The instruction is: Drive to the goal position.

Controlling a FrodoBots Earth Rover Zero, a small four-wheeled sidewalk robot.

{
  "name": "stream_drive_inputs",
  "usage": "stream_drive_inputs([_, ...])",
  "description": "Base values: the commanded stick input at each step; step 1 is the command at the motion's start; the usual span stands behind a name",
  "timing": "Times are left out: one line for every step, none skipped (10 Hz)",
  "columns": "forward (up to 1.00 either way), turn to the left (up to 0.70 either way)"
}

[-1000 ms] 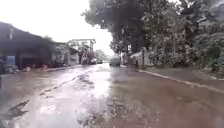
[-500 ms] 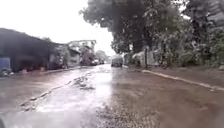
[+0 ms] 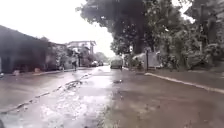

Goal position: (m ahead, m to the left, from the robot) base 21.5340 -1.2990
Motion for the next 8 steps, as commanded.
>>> stream_drive_inputs([1.00, 0.00])
stream_drive_inputs([1.00, 0.00])
stream_drive_inputs([1.00, 0.00])
stream_drive_inputs([1.00, 0.00])
stream_drive_inputs([1.00, 0.04])
stream_drive_inputs([1.00, 0.23])
stream_drive_inputs([1.00, 0.00])
stream_drive_inputs([1.00, 0.00])
